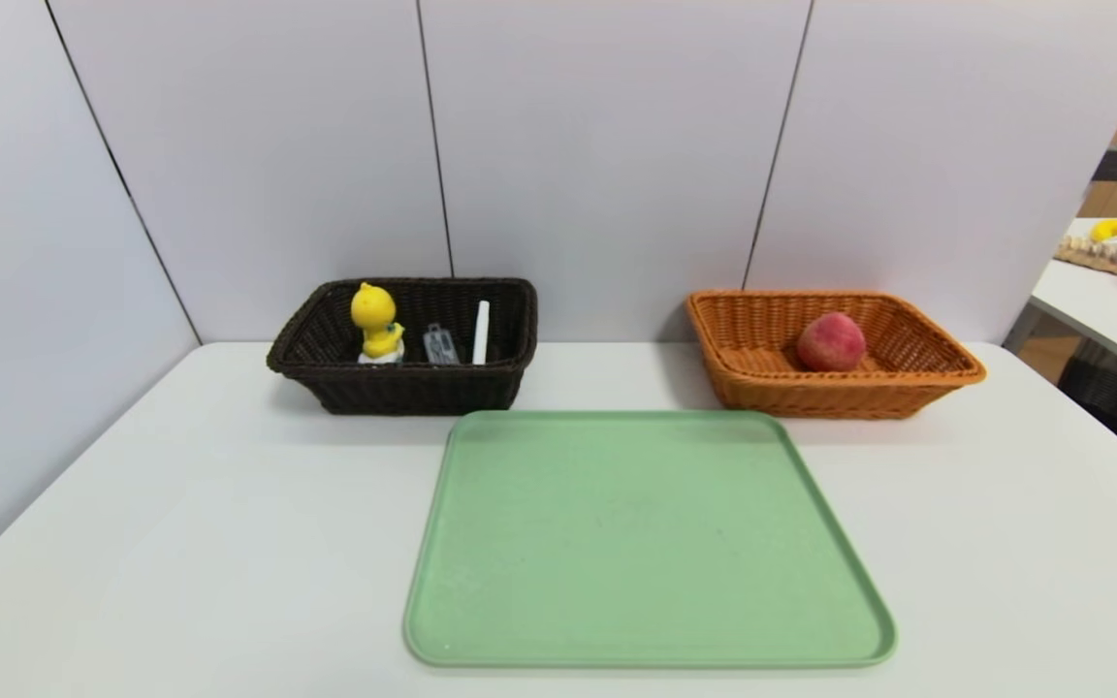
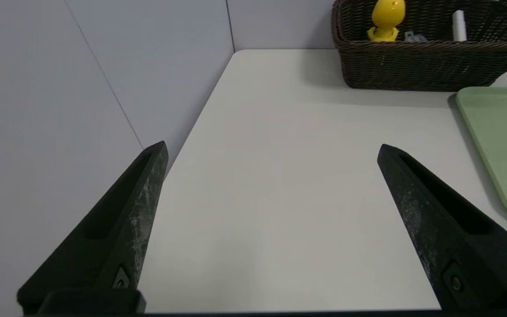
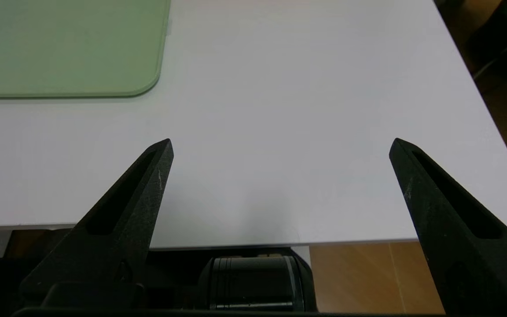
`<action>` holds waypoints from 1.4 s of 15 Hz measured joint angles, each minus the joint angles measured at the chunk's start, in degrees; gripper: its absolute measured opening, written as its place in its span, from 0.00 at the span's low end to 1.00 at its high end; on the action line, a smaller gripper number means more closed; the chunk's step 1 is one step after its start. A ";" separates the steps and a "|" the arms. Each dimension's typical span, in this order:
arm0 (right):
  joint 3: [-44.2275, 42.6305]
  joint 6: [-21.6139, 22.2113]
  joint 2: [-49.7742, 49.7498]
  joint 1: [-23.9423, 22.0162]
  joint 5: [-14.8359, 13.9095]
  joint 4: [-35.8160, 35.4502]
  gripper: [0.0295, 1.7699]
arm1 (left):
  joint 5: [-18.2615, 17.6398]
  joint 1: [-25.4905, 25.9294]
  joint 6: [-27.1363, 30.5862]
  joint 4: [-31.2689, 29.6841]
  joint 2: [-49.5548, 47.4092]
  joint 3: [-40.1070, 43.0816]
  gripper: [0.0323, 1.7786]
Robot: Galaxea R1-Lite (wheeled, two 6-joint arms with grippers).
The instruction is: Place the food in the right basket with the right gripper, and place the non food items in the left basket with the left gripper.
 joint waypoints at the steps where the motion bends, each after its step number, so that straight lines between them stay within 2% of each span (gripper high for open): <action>1: 3.32 -1.54 -3.66 0.02 0.13 -3.90 0.96 | -1.66 0.23 0.91 0.00 -2.18 0.83 0.95; 3: 9.33 -4.71 -8.74 0.13 0.07 -15.84 0.96 | -5.24 0.54 4.00 -0.61 -6.84 4.11 0.95; 6: 18.40 -6.64 -11.70 0.18 0.13 -33.66 0.96 | -6.61 0.63 5.01 -4.80 -10.00 10.50 0.95; 8: 25.03 -7.88 -12.48 0.18 0.22 -44.22 0.96 | -6.67 0.67 5.23 -10.58 -10.74 16.62 0.95; 11: 36.89 -10.42 -12.75 0.18 0.55 -59.92 0.96 | -7.08 0.67 6.67 -24.16 -11.08 27.21 0.95; 13: 41.59 -12.59 -12.75 0.18 0.74 -68.19 0.96 | -7.55 0.67 6.58 -32.27 -11.13 31.78 0.95; 14: 42.40 -12.95 -12.75 0.18 0.61 -68.46 0.96 | -8.52 0.67 6.10 -32.13 -11.15 32.55 0.95; 17: 43.09 -12.41 -12.75 0.18 -0.11 -61.40 0.96 | -12.53 0.65 5.23 -26.34 -11.15 33.22 0.95; 19: 43.14 -11.25 -12.75 0.18 2.39 -56.31 0.96 | -14.95 0.65 5.13 -23.00 -11.15 33.29 0.95; 21: 43.17 -10.34 -12.75 0.18 5.36 -52.48 0.96 | -15.31 0.65 5.21 -21.39 -11.15 33.29 0.95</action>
